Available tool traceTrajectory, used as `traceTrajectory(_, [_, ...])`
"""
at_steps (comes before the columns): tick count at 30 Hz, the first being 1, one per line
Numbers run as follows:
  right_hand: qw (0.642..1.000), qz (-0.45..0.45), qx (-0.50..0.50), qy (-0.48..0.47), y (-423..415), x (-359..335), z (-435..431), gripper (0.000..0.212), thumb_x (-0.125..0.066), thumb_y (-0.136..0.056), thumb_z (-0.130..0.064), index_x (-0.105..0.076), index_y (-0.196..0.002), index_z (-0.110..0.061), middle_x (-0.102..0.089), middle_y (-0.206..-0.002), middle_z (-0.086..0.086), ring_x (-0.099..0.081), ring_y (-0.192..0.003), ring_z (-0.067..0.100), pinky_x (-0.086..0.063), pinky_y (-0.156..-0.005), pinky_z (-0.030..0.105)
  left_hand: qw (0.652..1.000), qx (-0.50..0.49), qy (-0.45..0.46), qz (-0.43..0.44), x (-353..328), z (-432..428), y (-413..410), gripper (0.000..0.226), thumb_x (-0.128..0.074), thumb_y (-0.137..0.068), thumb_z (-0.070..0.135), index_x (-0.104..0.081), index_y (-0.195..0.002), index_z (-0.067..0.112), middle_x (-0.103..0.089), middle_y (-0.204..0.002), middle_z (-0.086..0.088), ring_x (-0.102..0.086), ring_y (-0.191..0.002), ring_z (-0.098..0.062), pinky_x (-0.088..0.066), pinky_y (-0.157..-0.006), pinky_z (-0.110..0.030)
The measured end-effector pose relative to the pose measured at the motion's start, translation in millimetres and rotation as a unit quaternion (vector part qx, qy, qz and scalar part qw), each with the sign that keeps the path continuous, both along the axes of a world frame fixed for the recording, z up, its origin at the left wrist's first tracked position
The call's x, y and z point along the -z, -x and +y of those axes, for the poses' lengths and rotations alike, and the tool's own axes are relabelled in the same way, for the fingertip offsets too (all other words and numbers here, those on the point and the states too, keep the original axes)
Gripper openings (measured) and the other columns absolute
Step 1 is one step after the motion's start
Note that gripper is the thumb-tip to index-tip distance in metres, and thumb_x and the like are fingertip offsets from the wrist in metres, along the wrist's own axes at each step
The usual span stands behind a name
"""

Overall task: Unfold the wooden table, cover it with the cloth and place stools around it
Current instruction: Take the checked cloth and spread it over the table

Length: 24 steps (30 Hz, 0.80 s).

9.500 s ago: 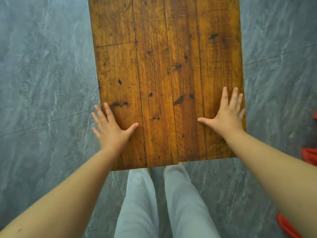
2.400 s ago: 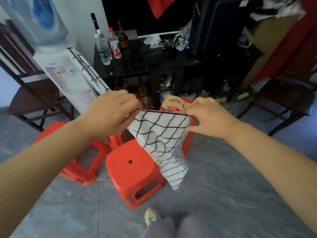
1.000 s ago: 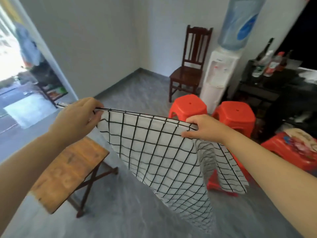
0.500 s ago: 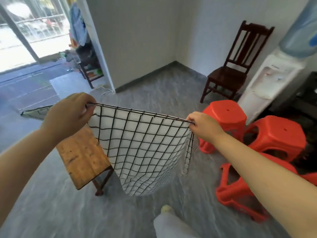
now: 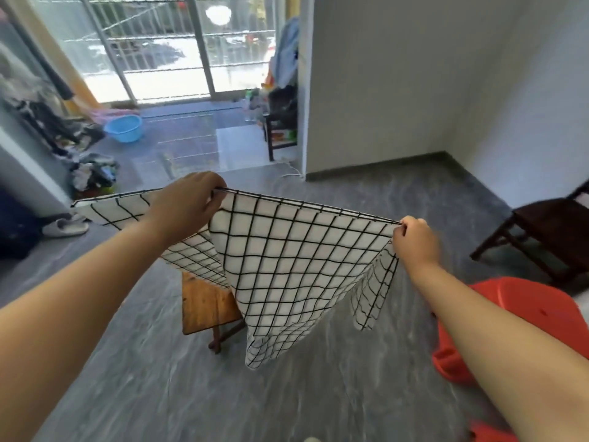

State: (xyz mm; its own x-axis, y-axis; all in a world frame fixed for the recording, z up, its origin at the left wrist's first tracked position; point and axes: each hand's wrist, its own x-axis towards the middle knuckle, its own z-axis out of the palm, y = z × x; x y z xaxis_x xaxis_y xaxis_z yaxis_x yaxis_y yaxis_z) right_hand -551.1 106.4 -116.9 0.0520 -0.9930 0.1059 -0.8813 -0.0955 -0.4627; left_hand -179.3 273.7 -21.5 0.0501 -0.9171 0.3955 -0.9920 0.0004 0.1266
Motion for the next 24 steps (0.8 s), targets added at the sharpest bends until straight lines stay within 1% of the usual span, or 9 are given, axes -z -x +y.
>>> traceTrajectory(4, [0.998,-0.058,0.000,0.020,-34.7,-14.1,-32.4,0.027,-0.034,-0.095,-0.019,-0.058,-0.103,-0.008,-0.054,-0.109,0.017,-0.054,-0.082,0.033,-0.044,-0.071,0.037,1.000,-0.026,0.013,-0.005,2.4,-11.3,-20.8,0.014,-0.049,-0.094,0.022,-0.056,-0.100,0.012,-0.064,-0.097,-0.011,-0.058,-0.088,-0.033,-0.040,-0.067,-0.036])
traceTrajectory(8, [0.994,-0.095,-0.008,0.060,-78.5,-31.0,-62.9,0.027,-0.034,-0.095,-0.015,-0.057,-0.107,-0.009,-0.056,-0.112,0.013,-0.056,-0.095,0.033,-0.039,-0.072,0.033,0.997,-0.066,0.029,-0.003,4.2,-21.4,-56.0,0.016,-0.048,-0.095,0.023,-0.055,-0.100,0.010,-0.064,-0.094,-0.011,-0.057,-0.085,-0.032,-0.042,-0.066,-0.038])
traceTrajectory(11, [0.989,-0.108,-0.026,0.093,-116.3,-41.4,-87.2,0.027,-0.033,-0.098,-0.018,-0.056,-0.105,-0.007,-0.055,-0.113,0.013,-0.055,-0.096,0.032,-0.042,-0.074,0.035,0.995,-0.096,0.040,0.009,5.4,-33.4,-92.8,0.017,-0.046,-0.095,0.024,-0.056,-0.100,0.011,-0.063,-0.094,-0.010,-0.057,-0.087,-0.032,-0.045,-0.067,-0.041])
traceTrajectory(14, [0.988,-0.094,-0.042,0.117,-154.8,-48.4,-113.1,0.027,-0.036,-0.100,-0.025,-0.057,-0.104,-0.009,-0.055,-0.113,0.013,-0.054,-0.094,0.031,-0.043,-0.075,0.038,0.992,-0.120,0.048,0.010,6.2,-50.7,-137.1,0.019,-0.045,-0.095,0.026,-0.055,-0.102,0.012,-0.062,-0.096,-0.011,-0.057,-0.089,-0.033,-0.045,-0.069,-0.043])
traceTrajectory(16, [0.986,-0.067,-0.065,0.140,-181.8,-51.5,-131.9,0.027,-0.037,-0.101,-0.028,-0.057,-0.100,-0.010,-0.056,-0.107,0.010,-0.049,-0.086,0.024,-0.037,-0.069,0.034,0.990,-0.130,0.057,0.010,4.5,-65.6,-169.5,0.019,-0.045,-0.095,0.027,-0.055,-0.102,0.012,-0.063,-0.096,-0.011,-0.056,-0.090,-0.033,-0.042,-0.069,-0.041])
traceTrajectory(18, [0.983,-0.048,-0.087,0.157,-211.6,-55.3,-151.2,0.027,-0.035,-0.102,-0.030,-0.056,-0.098,-0.012,-0.057,-0.100,0.007,-0.045,-0.081,0.021,-0.033,-0.066,0.032,0.988,-0.139,0.063,0.010,0.7,-81.7,-204.1,0.020,-0.045,-0.095,0.026,-0.056,-0.102,0.012,-0.063,-0.096,-0.011,-0.056,-0.090,-0.033,-0.042,-0.069,-0.040])
traceTrajectory(24, [0.973,-0.038,-0.145,0.177,-309.8,-74.4,-210.9,0.030,-0.036,-0.102,-0.031,-0.060,-0.102,-0.012,-0.059,-0.099,0.009,-0.054,-0.085,0.028,-0.034,-0.064,0.031,0.986,-0.154,0.069,0.003,-17.5,-133.1,-309.4,0.014,-0.049,-0.093,0.022,-0.057,-0.099,0.012,-0.062,-0.093,-0.013,-0.056,-0.085,-0.034,-0.046,-0.067,-0.043])
